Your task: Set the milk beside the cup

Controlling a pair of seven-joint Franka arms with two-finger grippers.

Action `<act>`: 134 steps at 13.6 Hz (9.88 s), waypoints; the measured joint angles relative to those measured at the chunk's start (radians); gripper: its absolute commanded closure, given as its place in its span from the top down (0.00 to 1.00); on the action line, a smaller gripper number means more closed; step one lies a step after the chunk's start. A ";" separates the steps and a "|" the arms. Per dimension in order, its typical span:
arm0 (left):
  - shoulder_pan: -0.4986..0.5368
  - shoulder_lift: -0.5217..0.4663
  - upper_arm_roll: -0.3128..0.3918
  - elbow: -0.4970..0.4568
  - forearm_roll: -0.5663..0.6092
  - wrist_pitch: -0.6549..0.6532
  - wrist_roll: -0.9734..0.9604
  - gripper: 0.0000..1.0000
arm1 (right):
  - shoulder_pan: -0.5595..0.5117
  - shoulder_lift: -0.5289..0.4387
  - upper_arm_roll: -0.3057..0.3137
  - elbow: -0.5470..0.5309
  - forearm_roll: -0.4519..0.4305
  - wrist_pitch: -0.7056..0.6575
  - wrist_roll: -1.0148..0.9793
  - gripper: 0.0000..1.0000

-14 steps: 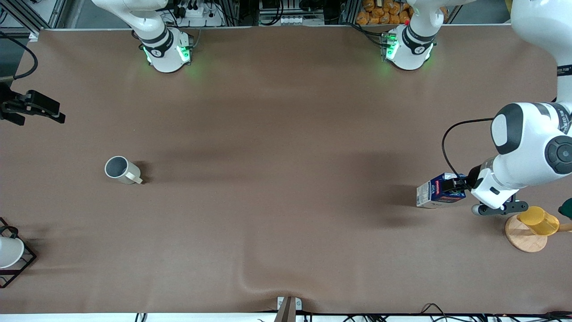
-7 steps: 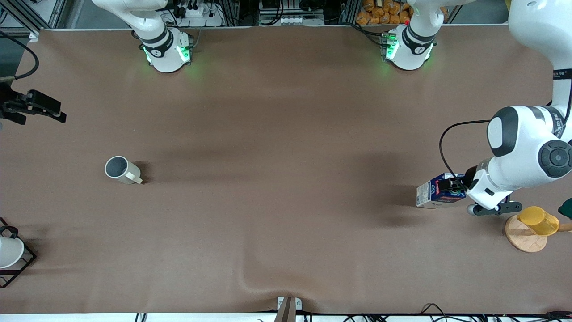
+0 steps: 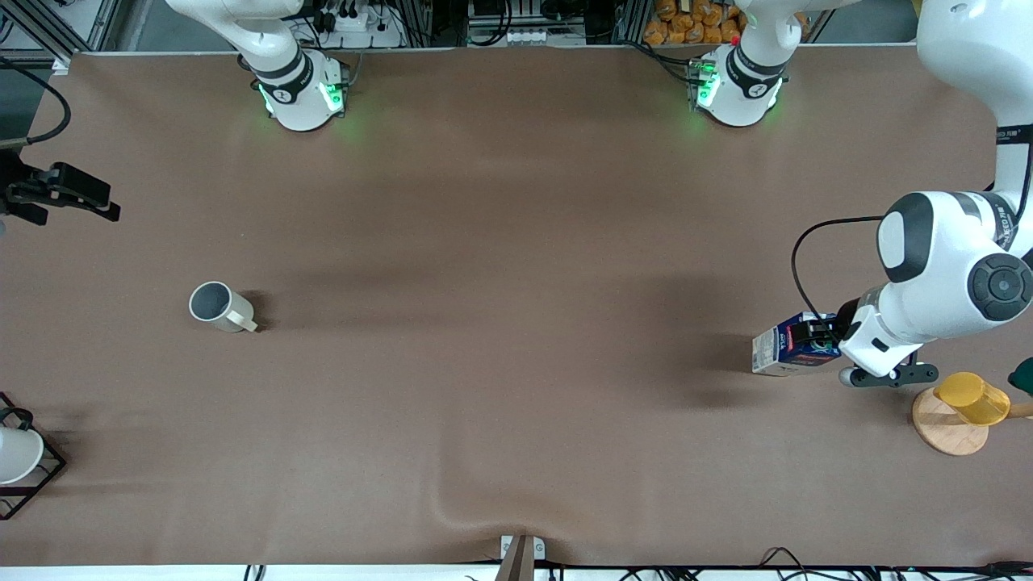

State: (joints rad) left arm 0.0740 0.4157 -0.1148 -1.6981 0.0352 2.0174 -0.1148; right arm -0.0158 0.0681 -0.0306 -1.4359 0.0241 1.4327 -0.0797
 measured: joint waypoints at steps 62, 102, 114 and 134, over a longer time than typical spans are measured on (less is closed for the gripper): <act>-0.085 -0.022 -0.304 0.224 0.096 -0.192 -0.677 0.59 | 0.096 0.228 0.040 -0.505 0.020 0.629 -0.169 0.00; -0.326 0.027 -0.548 0.211 0.085 -0.282 -0.566 0.61 | 0.094 -0.068 -0.082 -0.225 -0.052 0.198 0.018 1.00; -0.519 0.179 -0.491 0.281 0.261 -0.165 -0.564 0.62 | 0.043 -0.113 -0.081 -0.213 -0.056 0.218 0.057 1.00; -0.488 0.108 -0.400 0.357 0.264 -0.075 -0.534 1.00 | 0.032 -0.098 -0.077 -0.200 -0.055 0.155 0.069 1.00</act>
State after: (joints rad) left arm -0.4141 0.5238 -0.5143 -1.3406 0.2992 1.9423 -0.6490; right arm 0.0167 -0.0299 -0.1076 -1.6358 -0.0314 1.5877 -0.0108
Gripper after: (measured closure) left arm 0.000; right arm 0.000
